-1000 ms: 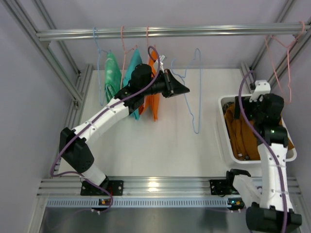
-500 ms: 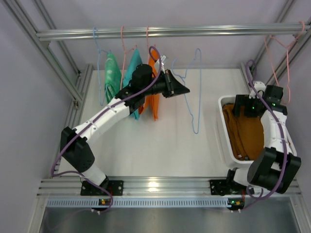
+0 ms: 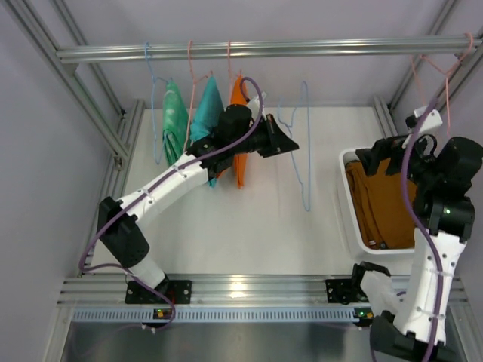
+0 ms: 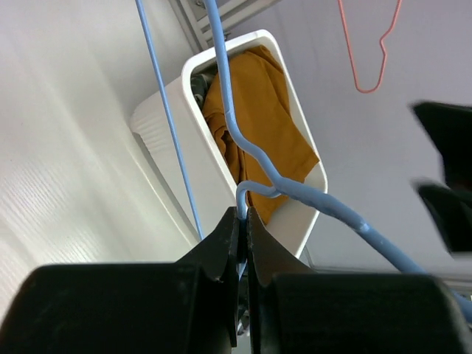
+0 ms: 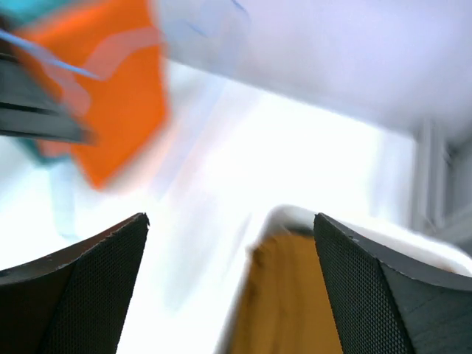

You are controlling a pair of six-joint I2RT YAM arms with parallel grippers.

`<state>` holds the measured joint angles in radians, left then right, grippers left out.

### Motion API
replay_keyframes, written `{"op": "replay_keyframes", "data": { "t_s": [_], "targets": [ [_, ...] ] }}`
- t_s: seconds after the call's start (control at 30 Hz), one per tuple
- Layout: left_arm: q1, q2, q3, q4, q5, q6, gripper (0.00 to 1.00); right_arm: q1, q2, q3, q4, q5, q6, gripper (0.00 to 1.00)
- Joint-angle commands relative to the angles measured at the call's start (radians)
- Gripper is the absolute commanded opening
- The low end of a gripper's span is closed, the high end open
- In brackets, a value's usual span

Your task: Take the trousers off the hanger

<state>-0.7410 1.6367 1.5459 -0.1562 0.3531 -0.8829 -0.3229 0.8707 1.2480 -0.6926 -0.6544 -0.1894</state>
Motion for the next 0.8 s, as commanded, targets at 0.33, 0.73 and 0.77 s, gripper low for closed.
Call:
{"op": "replay_keyframes", "data": {
  "t_s": [0.33, 0.73, 0.77],
  "targets": [
    [-0.165, 0.129, 0.364, -0.391, -0.388, -0.03, 0.0, 0.593, -0.035, -0.11, 0.096, 0.17, 0.156, 0.8],
    [-0.196, 0.132, 0.37, -0.348, -0.376, -0.059, 0.0, 0.792, 0.14, -0.061, 0.165, 0.442, 0.077, 0.62],
    [-0.196, 0.129, 0.368, -0.345, -0.375, -0.059, 0.0, 0.794, 0.143, -0.067, 0.171, 0.464, 0.083, 0.55]
  ]
}}
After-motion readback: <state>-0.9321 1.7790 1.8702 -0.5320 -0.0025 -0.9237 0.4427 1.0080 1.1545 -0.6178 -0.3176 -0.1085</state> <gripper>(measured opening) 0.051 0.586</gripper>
